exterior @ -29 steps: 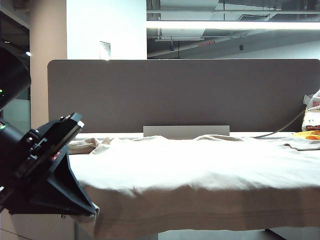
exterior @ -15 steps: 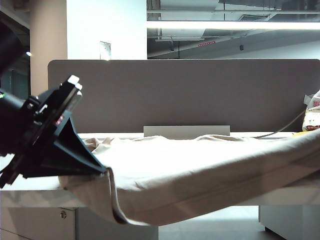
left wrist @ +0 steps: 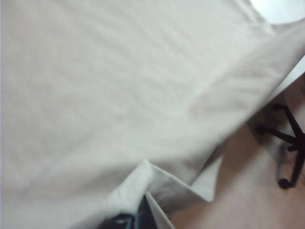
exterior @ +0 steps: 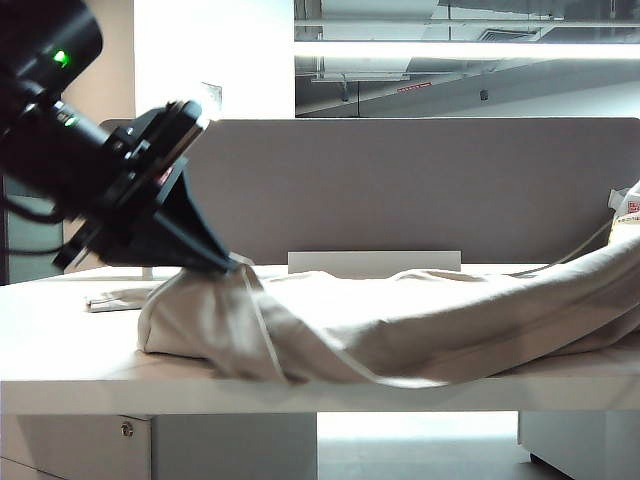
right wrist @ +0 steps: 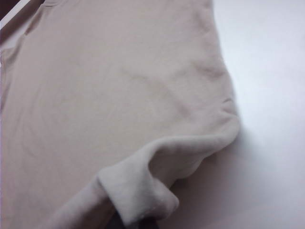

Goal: Fold the bottom side of the T-shirt horizontally towards the center, about one-third of the way, then fold the sleeve back towards the center, creating a straight line along the edge of the T-shirt, and finally fold the bottom of the T-shirt up towards the top, creating a neat rectangle.

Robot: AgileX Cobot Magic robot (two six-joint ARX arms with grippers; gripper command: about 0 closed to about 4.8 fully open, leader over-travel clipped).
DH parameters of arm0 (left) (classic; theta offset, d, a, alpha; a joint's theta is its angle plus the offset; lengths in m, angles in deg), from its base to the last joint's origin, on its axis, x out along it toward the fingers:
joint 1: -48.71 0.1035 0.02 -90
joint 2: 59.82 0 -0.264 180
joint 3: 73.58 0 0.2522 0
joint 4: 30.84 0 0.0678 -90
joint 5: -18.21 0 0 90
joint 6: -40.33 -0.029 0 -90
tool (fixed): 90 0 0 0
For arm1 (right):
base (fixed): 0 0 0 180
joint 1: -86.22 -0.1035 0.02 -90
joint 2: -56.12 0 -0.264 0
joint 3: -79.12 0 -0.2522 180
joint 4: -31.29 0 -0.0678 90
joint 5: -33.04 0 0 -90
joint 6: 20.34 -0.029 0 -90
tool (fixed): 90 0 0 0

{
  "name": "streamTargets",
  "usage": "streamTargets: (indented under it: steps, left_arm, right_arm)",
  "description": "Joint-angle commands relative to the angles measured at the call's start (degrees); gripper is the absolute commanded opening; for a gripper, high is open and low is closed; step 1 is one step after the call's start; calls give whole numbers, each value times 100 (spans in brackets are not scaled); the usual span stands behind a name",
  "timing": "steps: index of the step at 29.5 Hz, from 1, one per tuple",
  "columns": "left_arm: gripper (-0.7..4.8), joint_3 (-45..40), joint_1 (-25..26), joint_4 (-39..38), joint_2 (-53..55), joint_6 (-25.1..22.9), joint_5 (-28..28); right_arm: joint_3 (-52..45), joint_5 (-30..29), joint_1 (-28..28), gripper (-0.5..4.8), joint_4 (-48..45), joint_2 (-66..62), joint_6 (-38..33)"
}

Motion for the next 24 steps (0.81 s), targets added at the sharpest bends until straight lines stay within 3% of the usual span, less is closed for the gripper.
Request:
streamTargets:
  steps: [1,11,13,24]
  left_arm:
    - [-6,319,31,-315,-20,-367,262]
    - [-6,601,791,-341,-15,-525,433]
    - [-6,614,876,-315,-15,-745,446]
    - [-6,1095,929,-302,48,-997,870]
  right_arm:
    - [28,-13,4,-6,4,13,-4]
    - [374,-33,2,-6,-13,-260,-4]
    - [533,-52,0,-6,-7,-448,-4]
    - [1390,-310,-2,-6,61,-1617,-4]
